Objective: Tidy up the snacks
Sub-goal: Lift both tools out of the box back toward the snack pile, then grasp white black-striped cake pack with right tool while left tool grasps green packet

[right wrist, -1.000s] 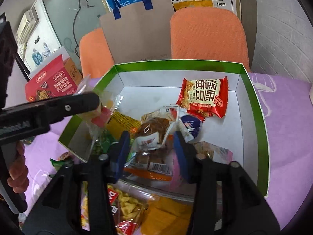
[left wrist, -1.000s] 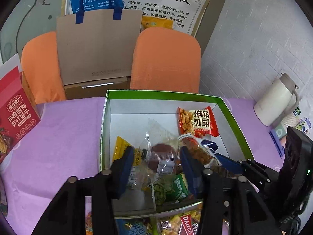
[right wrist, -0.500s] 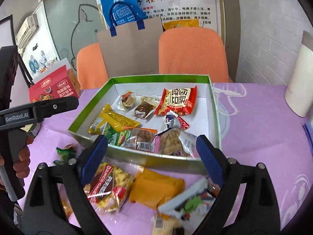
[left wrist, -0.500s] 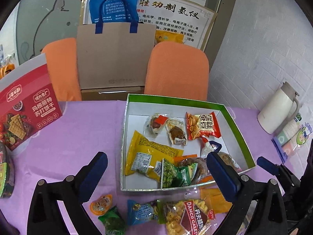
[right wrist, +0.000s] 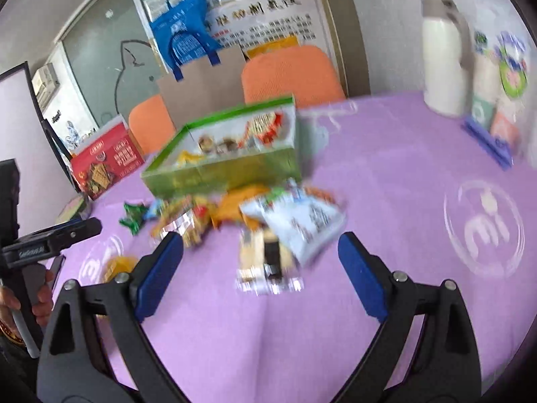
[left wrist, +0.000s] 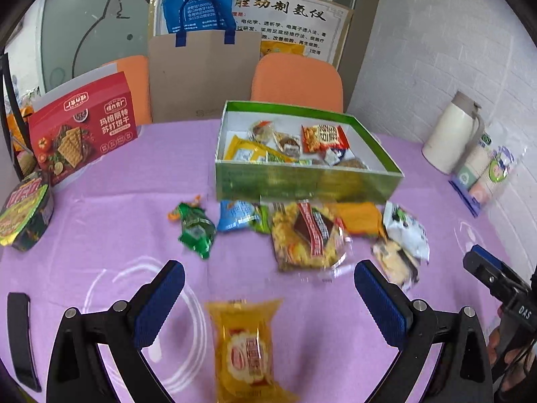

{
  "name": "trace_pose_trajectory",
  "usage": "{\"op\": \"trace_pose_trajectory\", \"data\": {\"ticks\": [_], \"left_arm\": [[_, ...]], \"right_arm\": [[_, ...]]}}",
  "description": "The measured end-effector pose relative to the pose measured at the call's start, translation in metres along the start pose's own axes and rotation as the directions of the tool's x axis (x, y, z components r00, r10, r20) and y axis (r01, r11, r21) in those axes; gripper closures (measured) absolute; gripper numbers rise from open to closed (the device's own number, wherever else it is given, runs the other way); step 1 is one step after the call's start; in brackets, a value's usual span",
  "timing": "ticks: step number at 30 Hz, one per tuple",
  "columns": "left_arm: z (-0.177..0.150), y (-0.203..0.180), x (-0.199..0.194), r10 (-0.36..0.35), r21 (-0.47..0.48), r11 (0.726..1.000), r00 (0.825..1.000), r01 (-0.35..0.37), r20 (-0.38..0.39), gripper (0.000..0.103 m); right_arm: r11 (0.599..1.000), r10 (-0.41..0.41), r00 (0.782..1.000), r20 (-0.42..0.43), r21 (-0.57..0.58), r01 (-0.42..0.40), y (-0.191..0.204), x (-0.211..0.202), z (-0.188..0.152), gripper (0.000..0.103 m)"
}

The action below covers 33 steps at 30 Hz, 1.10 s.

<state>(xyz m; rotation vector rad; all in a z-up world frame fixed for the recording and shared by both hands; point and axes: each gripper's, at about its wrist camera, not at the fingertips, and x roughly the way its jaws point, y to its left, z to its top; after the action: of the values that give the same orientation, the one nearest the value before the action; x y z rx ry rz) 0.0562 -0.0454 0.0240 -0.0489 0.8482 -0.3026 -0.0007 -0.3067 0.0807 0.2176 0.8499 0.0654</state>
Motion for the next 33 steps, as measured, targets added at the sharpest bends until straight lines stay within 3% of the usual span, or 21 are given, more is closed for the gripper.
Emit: {"op": "trace_pose_trajectory", "data": {"ticks": [4,15,17,22,25,33], "left_arm": [[-0.033,-0.006,0.003,-0.023,-0.008,1.0,0.998,0.022,-0.063,0.0],[-0.048,0.019,-0.013,-0.001,-0.069,0.998,0.999,-0.002,-0.051,0.0],[-0.049,0.023,-0.012,-0.001,-0.082,0.997,0.998,-0.004,-0.058,0.0],[-0.049,0.033,-0.012,0.009,-0.096,0.995,0.998,-0.015,-0.061,0.0],[-0.045,0.038,-0.01,0.004,-0.111,0.994,0.998,-0.011,-0.061,0.0],[-0.003,0.066,0.01,0.03,-0.11,0.993,0.999,-0.033,-0.029,0.0]], "right_arm": [[1.0,0.009,0.994,-0.108,0.03,-0.006,-0.004,0.024,-0.02,0.016],[0.993,-0.117,0.985,-0.131,-0.043,0.112,0.022,0.073,-0.013,0.018],[0.981,-0.185,0.975,-0.12,-0.088,0.176,0.027,0.076,-0.013,0.036],[0.993,-0.104,0.982,-0.158,-0.078,0.093,0.024,0.058,-0.023,0.038],[0.996,0.043,0.98,-0.192,-0.065,-0.057,0.027,0.044,-0.032,0.038],[0.995,0.025,0.978,-0.205,-0.085,-0.043,0.037,0.047,-0.04,0.036]]}}
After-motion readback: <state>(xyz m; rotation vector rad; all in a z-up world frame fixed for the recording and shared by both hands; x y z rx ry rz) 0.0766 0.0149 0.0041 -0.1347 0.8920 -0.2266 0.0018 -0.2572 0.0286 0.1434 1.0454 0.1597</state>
